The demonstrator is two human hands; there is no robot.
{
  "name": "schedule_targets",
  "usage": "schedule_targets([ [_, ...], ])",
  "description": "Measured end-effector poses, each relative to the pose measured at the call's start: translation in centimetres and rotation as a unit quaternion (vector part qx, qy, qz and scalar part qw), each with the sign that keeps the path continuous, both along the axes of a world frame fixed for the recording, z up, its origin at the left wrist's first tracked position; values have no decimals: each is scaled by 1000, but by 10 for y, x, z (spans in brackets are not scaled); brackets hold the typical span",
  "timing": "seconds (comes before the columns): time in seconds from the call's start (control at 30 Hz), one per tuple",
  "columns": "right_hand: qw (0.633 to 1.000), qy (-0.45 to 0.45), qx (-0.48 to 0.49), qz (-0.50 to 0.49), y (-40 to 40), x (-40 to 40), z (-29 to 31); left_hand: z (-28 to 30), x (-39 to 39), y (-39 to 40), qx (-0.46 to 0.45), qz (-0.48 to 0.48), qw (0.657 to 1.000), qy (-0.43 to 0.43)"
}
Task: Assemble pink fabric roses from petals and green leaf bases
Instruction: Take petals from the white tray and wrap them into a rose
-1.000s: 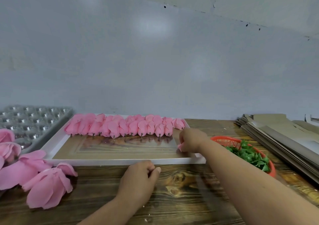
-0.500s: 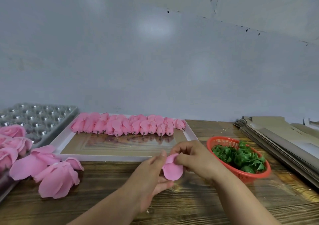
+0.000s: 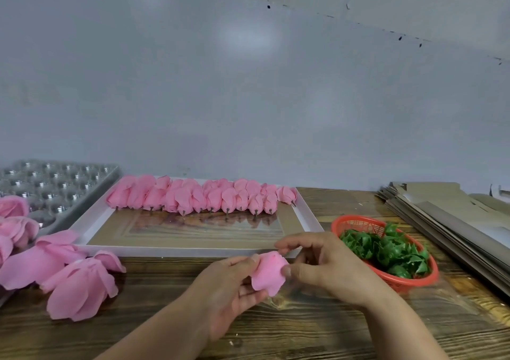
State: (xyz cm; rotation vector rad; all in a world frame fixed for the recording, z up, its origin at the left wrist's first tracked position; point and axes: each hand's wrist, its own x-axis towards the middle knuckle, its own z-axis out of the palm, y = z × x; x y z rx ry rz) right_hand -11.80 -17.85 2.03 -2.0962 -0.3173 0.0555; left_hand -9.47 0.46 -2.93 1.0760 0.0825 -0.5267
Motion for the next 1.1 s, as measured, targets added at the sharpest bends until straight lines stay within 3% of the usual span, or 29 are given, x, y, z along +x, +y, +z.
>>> schedule_targets([
  [0.2,998,-33,58,-1,-5,2,-1,-4,4,1,-2,-9,1000,5],
  [0.77,998,-28,-20,45,6,-2,-3,-5,5,2,-6,-68,998,19],
  [0.87,998,-30,-31,40,12,-3,-4,-3,4,4,26,-82,996,-1],
  [0.93,998,-41,-40,29,16,-3,-6,1,2,3,84,-78,993,-28],
  [1.0,998,-47,-44,14,17,-3,-6,6,-1,2,194,-45,974,-110],
  [1.1,998,-52,-44,6,17,-3,-4,13,-7,4,316,7,897,-309],
])
